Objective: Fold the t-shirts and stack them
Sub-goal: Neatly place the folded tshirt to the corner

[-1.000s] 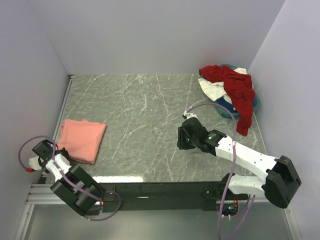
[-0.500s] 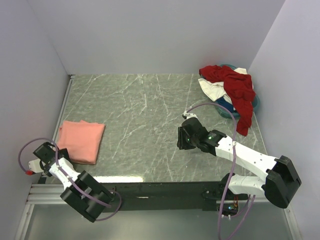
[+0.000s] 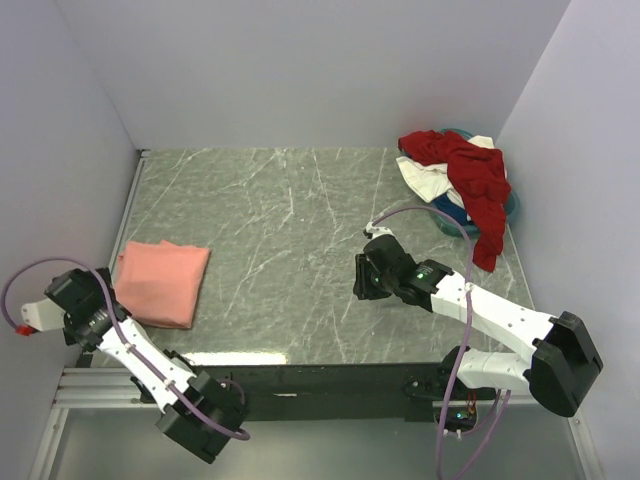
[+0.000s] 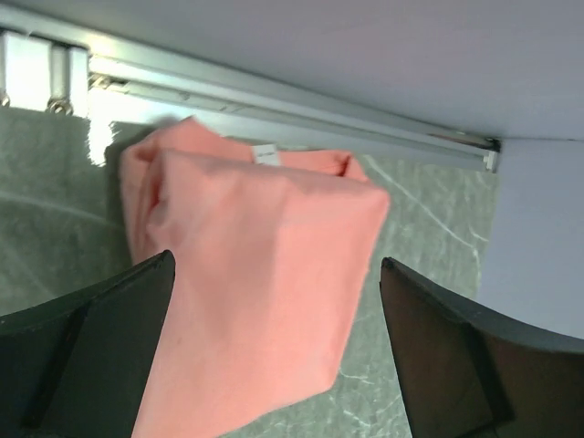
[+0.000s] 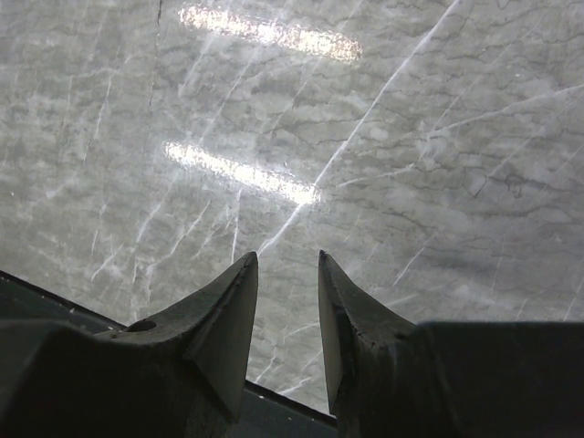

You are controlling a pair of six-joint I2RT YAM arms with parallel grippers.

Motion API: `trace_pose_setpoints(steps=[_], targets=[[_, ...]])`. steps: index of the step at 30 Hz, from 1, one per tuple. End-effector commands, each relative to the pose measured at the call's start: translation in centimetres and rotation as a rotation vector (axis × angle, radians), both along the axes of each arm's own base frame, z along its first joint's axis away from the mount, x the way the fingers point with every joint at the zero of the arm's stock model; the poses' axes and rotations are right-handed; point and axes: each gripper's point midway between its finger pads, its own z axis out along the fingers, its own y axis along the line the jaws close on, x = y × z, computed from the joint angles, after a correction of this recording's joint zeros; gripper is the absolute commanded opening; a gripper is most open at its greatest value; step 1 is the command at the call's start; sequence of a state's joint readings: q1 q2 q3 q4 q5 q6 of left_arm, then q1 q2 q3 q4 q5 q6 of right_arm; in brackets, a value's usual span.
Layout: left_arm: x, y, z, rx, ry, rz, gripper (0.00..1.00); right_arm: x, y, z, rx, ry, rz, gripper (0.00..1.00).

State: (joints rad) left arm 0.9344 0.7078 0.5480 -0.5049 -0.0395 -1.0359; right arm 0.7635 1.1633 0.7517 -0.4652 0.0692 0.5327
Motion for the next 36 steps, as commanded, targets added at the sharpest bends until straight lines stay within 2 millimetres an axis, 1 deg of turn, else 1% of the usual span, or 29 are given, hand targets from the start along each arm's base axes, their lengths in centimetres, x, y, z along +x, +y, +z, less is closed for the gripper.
trace_pose_setpoints(steps=[1,2,3,5,6,7,8,9,12,13,16,18,19,20,21,23,24,25,27,29,31,33,35,36], targets=[[1.2,0.0,3.2,0.098,-0.007,-0.091,1.0,0.4,0.5,1.3,0.033,-0.04,0.02,0.4],[1.7,-0.1,3.6,0.112,-0.002,-0.109,0.99,0.5,0.6,1.3,0.036,-0.042,0.018,0.4],[2.6,-0.6,3.3,0.123,0.025,-0.141,0.99,0.5,0.7,1.3,0.039,-0.04,0.021,0.4],[3.7,-1.4,3.1,0.127,0.062,-0.168,0.99,0.5,0.9,1.3,0.042,-0.042,0.023,0.4],[4.2,-2.0,2.6,0.122,0.095,-0.179,0.99,0.5,0.9,1.3,0.045,-0.042,0.02,0.4],[5.4,-3.3,1.8,0.115,0.133,-0.211,0.99,0.6,0.9,1.3,0.049,-0.042,0.02,0.4],[5.9,-3.9,1.6,0.111,0.147,-0.221,0.99,0.6,0.9,1.3,0.051,-0.042,0.018,0.4],[6.8,-5.4,0.5,0.076,0.166,-0.25,0.99,0.5,0.9,1.3,0.053,-0.041,0.015,0.4],[7.3,-6.9,-1.8,0.03,0.21,-0.268,0.99,0.5,0.9,1.2,0.056,-0.041,0.011,0.4],[7.6,-7.2,-2.3,0.028,0.209,-0.276,0.99,0.5,0.9,1.3,0.061,-0.045,0.01,0.4],[7.6,-8.0,-5.1,-0.007,0.259,-0.286,0.99,0.5,0.8,1.3,0.061,-0.046,0.003,0.4],[7.3,-8.3,-6.8,-0.036,0.292,-0.289,1.0,0.5,0.7,1.2,0.059,-0.045,-0.003,0.4],[7.2,-8.3,-8.0,-0.055,0.325,-0.29,1.0,0.4,0.6,1.1,0.059,-0.042,-0.008,0.4],[7.4,-8.3,-8.4,-0.059,0.335,-0.29,0.99,0.5,0.6,1.1,0.058,-0.043,-0.009,0.4],[7.2,-8.3,-9.4,-0.076,0.373,-0.292,0.99,0.5,0.6,1.2,0.06,-0.046,-0.011,0.4],[7.6,-8.3,-10.1,-0.089,0.387,-0.288,0.99,0.5,0.5,0.9,0.054,-0.041,-0.016,0.4],[7.4,-8.3,-10.9,-0.105,0.419,-0.286,0.99,0.5,0.5,0.9,0.053,-0.04,-0.016,0.4],[7.6,-8.3,-11.1,-0.109,0.423,-0.288,0.99,0.5,0.5,1.0,0.054,-0.043,-0.017,0.4],[7.4,-8.3,-11.9,-0.13,0.454,-0.275,1.0,0.6,0.5,1.0,0.053,-0.042,-0.021,0.4],[7.5,-8.4,-12.0,-0.137,0.455,-0.283,0.99,0.5,0.5,1.0,0.054,-0.042,-0.018,0.4],[7.4,-8.5,-11.7,-0.137,0.448,-0.281,0.99,0.6,0.5,1.2,0.053,-0.047,-0.022,0.4],[7.4,-8.5,-10.6,-0.123,0.427,-0.285,0.99,0.7,0.4,1.2,0.051,-0.047,-0.023,0.4],[7.9,-8.7,-9.1,-0.103,0.376,-0.305,0.99,0.8,0.5,1.4,0.051,-0.049,-0.024,0.4],[8.0,-8.9,-8.6,-0.101,0.362,-0.314,0.99,0.8,0.5,1.3,0.049,-0.048,-0.025,0.4]])
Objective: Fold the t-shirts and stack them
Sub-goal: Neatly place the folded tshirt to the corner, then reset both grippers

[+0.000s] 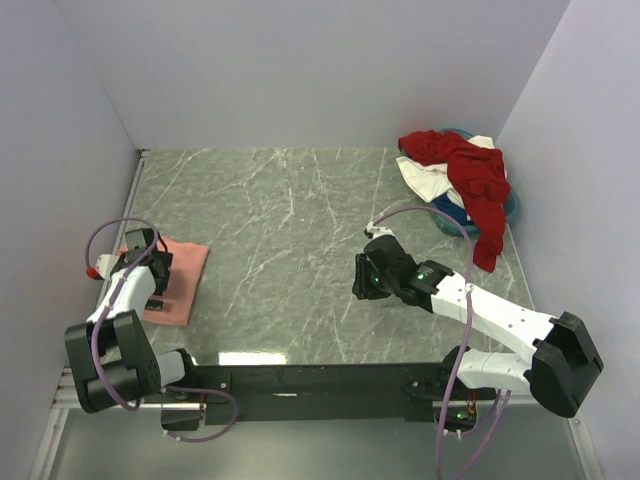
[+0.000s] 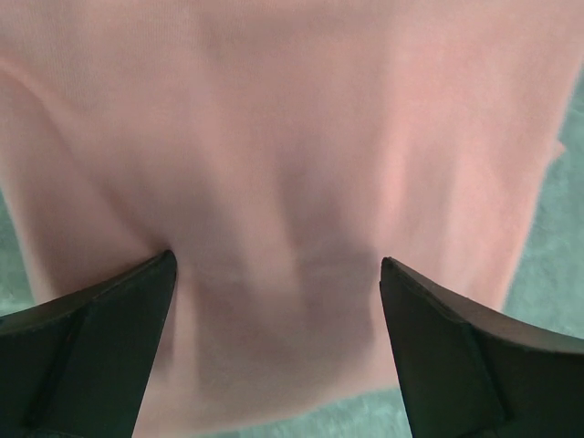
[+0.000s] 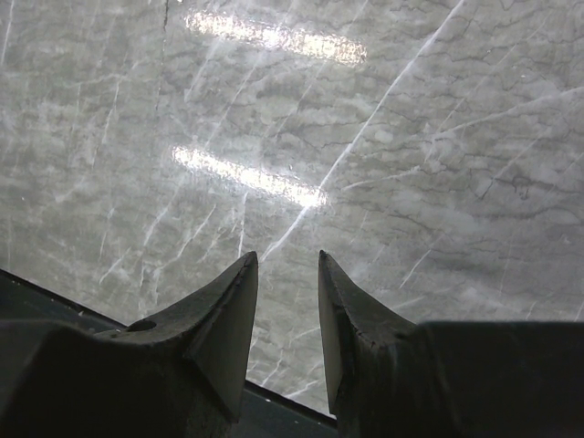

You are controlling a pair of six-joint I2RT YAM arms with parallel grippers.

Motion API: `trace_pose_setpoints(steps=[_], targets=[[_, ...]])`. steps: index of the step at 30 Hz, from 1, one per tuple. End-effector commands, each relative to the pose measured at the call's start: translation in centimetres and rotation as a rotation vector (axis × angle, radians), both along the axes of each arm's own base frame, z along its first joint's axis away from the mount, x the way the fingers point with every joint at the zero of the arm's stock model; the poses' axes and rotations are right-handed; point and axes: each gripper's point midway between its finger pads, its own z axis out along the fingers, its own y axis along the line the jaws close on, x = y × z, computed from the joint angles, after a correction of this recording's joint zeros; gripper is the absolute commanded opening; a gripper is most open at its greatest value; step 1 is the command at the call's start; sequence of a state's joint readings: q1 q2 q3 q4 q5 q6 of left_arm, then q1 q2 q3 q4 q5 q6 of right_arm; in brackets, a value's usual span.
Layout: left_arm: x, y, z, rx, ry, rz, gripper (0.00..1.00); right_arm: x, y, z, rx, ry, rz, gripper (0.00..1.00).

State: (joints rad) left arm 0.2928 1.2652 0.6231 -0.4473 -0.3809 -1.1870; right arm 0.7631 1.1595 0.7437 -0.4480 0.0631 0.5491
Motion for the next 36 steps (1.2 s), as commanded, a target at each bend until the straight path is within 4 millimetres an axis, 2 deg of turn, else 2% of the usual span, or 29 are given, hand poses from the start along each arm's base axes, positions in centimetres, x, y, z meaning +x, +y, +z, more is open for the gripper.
trace_pose_setpoints(steps=[1,5,7,8,10,11,12,14,15,16,17,18,19,20,22,23,26,30,36], targets=[[0.1,-1.1,1.5,-0.03,-0.064,-0.021,1.0,0.9,0.3,1.5,0.029,-0.052,-0.016,0.4],[1.3,-2.6,4.5,-0.005,-0.137,-0.135,0.99,1.1,0.5,2.5,0.043,-0.065,-0.017,0.4],[2.9,-3.6,6.5,0.026,-0.204,-0.223,0.99,1.2,0.5,3.3,0.054,-0.08,-0.021,0.4],[3.5,-5.6,7.2,0.026,-0.221,-0.331,0.99,1.4,0.5,3.6,0.057,-0.088,-0.027,0.4],[4.6,-8.1,8.5,0.03,-0.255,-0.436,0.99,1.5,0.5,4.1,0.064,-0.1,-0.034,0.4],[5.1,-11.2,8.7,0.031,-0.26,-0.547,0.99,1.7,0.6,4.3,0.068,-0.106,-0.038,0.4],[5.7,-12.8,9.6,0.032,-0.278,-0.595,0.99,1.7,0.6,4.4,0.071,-0.109,-0.043,0.4],[6.1,-16.3,10.0,0.035,-0.285,-0.696,0.99,2.1,0.6,5.0,0.081,-0.126,-0.057,0.4],[6.1,-19.7,10.3,0.039,-0.286,-0.787,0.99,2.3,0.6,5.6,0.093,-0.141,-0.068,0.4],[6.0,-21.4,10.3,0.037,-0.286,-0.837,0.99,2.5,0.6,5.8,0.096,-0.151,-0.077,0.4],[5.5,-24.6,10.1,0.03,-0.287,-0.93,0.99,2.6,0.4,6.3,0.105,-0.163,-0.085,0.4],[5.5,-26.2,10.6,0.033,-0.301,-0.973,0.99,2.8,0.3,6.7,0.108,-0.178,-0.103,0.4],[5.3,-27.7,10.5,0.036,-0.298,-1.015,0.99,2.9,0.1,6.9,0.11,-0.189,-0.112,0.4],[4.4,-30.1,9.8,0.032,-0.276,-1.094,0.99,2.9,-0.2,7.4,0.12,-0.208,-0.122,0.4],[3.9,-32.8,10.0,0.029,-0.295,-1.168,0.99,3.2,-0.8,7.6,0.116,-0.231,-0.153,0.4],[3.2,-34.8,9.7,0.027,-0.294,-1.232,0.99,3.0,-1.0,7.8,0.125,-0.239,-0.162,0.4],[1.9,-37.2,9.2,0.003,-0.301,-1.336,0.99,3.2,-1.7,8.0,0.122,-0.259,-0.195,0.4],[1.5,-37.6,9.1,-0.015,-0.325,-1.376,0.99,3.1,-2.4,7.7,0.116,-0.262,-0.229,0.4],[1.2,-37.7,9.8,-0.015,-0.34,-1.409,0.99,3.1,-2.3,7.6,0.122,-0.271,-0.221,0.4]])
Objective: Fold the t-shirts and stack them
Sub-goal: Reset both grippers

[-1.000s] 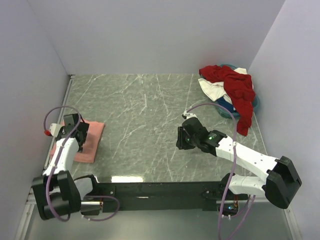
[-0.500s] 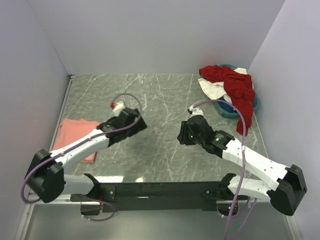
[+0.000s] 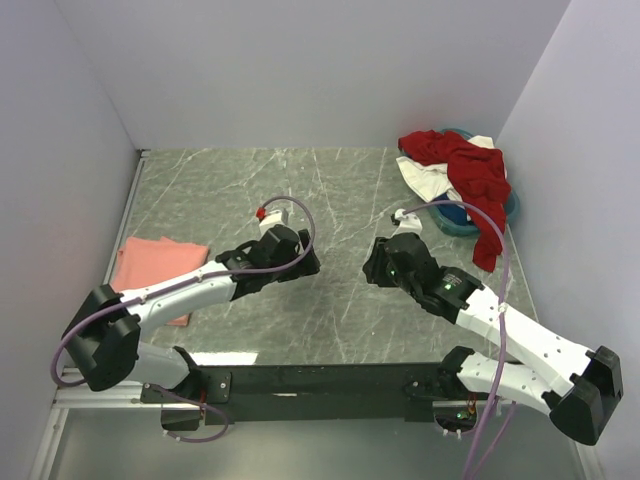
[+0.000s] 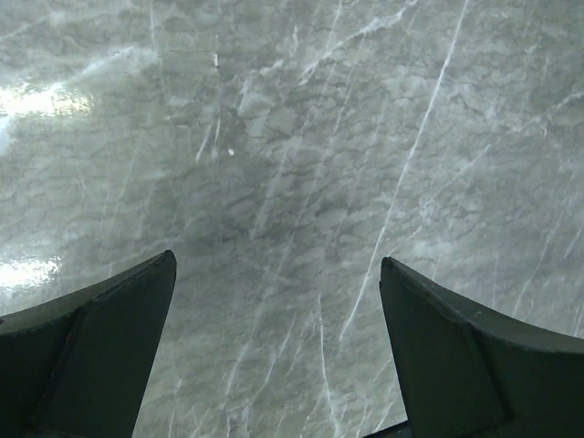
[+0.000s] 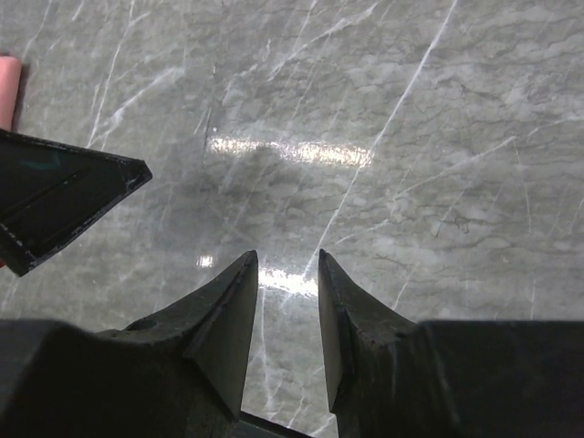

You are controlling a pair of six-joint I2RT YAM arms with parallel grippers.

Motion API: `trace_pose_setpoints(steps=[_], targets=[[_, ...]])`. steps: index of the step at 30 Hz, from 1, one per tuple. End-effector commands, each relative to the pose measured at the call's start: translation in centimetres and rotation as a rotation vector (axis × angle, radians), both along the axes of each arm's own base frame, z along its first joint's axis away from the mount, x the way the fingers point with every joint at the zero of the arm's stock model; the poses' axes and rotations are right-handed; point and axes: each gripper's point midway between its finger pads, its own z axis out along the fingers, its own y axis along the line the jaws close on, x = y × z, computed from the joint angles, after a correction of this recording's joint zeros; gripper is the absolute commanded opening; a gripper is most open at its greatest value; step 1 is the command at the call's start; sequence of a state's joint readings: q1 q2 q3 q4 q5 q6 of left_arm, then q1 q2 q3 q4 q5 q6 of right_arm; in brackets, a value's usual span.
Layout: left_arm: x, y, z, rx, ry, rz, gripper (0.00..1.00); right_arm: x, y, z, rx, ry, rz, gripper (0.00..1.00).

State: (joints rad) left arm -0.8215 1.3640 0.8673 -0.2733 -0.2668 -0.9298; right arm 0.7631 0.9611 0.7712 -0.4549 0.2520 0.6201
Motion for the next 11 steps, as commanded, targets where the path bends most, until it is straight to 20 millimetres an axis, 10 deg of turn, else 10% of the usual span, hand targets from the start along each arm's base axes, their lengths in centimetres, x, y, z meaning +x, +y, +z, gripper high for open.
trace_pose_setpoints(steps=[1,11], targets=[[0.11,-0.69,2.15,-0.052,-0.059,-0.045,1.0,0.82,-0.23,0.86,0.02,-0.044,-0.037,0.4],[0.1,-0.32,2.87,-0.044,-0.082,-0.049,0.99,1.08,-0.51,1.31,0.009,-0.062,-0.047,0.39]])
